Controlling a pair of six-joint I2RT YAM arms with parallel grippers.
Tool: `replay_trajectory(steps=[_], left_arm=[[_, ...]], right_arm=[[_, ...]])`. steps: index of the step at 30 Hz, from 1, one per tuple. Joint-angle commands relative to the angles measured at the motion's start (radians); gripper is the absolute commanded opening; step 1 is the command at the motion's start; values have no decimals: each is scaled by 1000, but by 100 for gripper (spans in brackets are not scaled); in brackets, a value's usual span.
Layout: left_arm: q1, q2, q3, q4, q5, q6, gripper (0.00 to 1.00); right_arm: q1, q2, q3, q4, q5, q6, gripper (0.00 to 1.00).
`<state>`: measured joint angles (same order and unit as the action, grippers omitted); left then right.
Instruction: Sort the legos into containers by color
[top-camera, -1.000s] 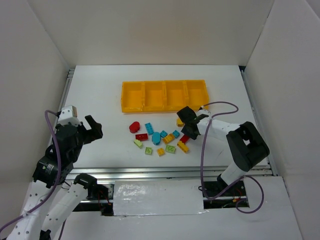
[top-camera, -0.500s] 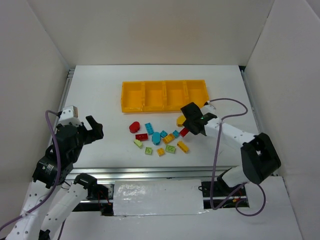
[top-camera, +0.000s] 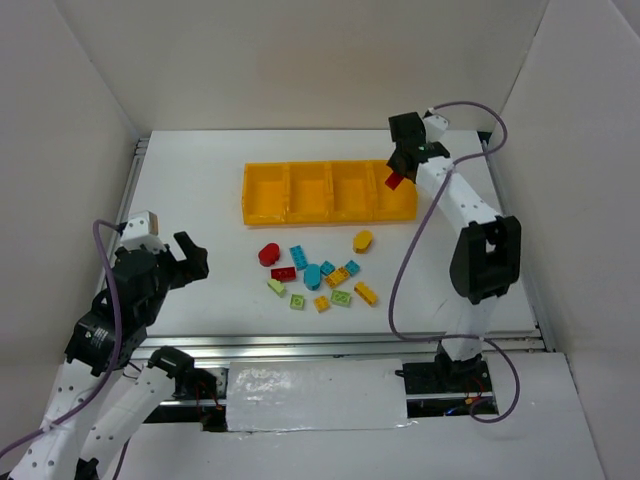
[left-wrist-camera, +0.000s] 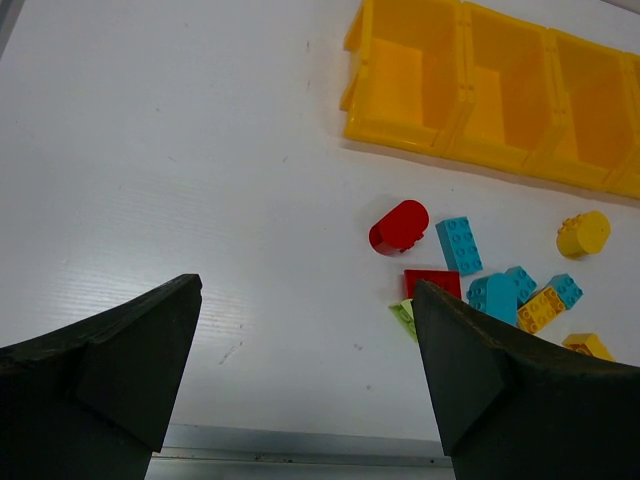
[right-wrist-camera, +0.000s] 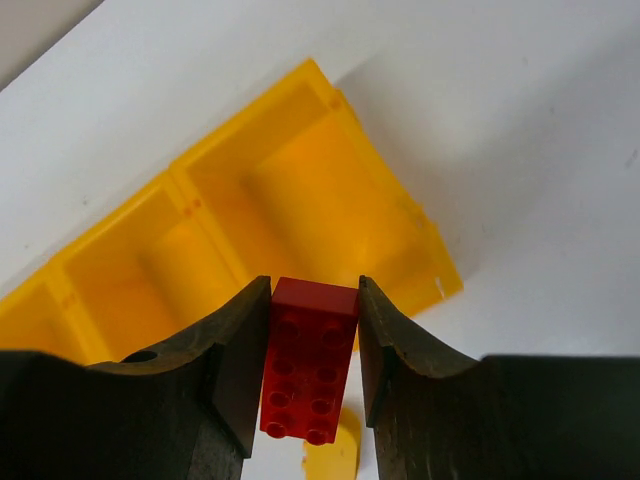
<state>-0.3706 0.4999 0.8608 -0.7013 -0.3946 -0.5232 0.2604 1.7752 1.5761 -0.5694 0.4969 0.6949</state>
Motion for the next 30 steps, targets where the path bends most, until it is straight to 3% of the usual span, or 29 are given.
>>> replay_trajectory(steps=[1, 6, 9, 10, 12, 13, 19, 23, 26, 27, 30], left_arm=[[-7, 11, -2, 45, 0, 19, 99], [-14, 22, -3, 52, 16, 25, 99], [-16, 32, -5, 52, 22, 26, 100], [-17, 37, -3, 54, 23, 28, 99], [-17, 45, -3, 56, 28, 29, 99], [-17, 51, -3, 56, 31, 31, 100], [-17, 69, 0, 51, 28, 31, 99], [-17, 80, 1, 56, 23, 31, 99], [-17, 127, 18, 49, 30, 26, 100], [-17, 176, 44, 42, 36, 14, 100], [-19, 323, 104, -21, 80, -63, 100]], right_arm=[[-16, 148, 191, -96, 51, -162, 0], [-35, 289, 357, -87, 72, -213, 2], [-39, 328, 400, -81, 75, -239, 12], [-38, 332, 404, -75, 72, -251, 28], [-38, 336, 410, -58, 52, -256, 47], [-35, 331, 409, -53, 46, -262, 65], [-30, 303, 427, -37, 6, -270, 81], [-1, 242, 398, -89, -20, -244, 82], [72, 86, 233, -52, -101, -251, 88], [91, -3, 190, -43, -136, -255, 99], [186, -190, -9, -6, -224, -236, 100]])
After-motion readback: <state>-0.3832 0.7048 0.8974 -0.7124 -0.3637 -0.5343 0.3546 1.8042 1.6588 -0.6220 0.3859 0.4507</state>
